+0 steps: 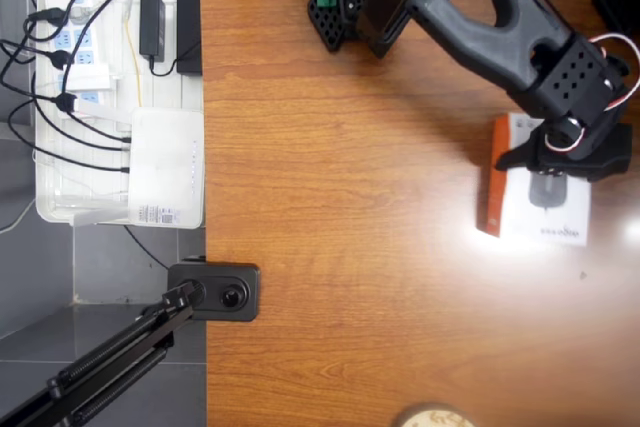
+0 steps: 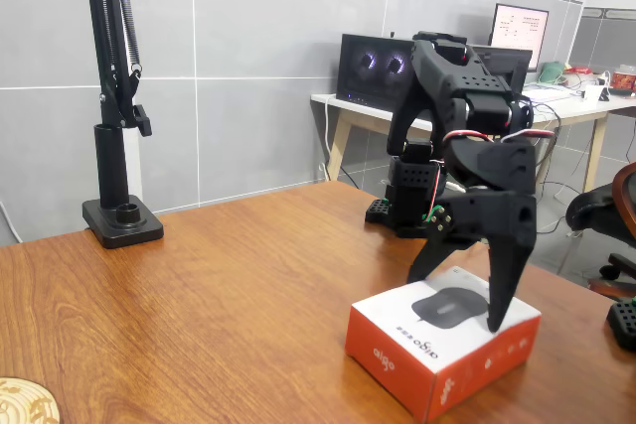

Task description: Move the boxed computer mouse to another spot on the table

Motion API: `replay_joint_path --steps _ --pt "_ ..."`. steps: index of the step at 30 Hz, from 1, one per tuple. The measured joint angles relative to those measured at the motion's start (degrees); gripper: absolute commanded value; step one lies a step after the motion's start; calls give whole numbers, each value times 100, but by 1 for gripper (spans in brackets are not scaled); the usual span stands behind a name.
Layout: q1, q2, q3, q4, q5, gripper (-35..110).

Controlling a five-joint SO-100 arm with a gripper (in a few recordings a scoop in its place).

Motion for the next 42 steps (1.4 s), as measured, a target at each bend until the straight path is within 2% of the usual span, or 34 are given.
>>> replay_joint_path --steps 1,3,8,12,15,17,24,31,42 --pt "9 -88 35 0 44 28" --pt "9 -343 97 -79 9 23" --pt "9 -782 141 -352 35 29" --pt "9 -826 -167 -97 35 59" --pt "9 -809 -642 167 105 91" --pt "-35 -747 -1090 255 158 99" --pt "-536 -1600 -2962 598 176 96" --pt "-738 -3023 -5581 1608 308 93" --pt "-633 -3946 -5282 1731 158 80"
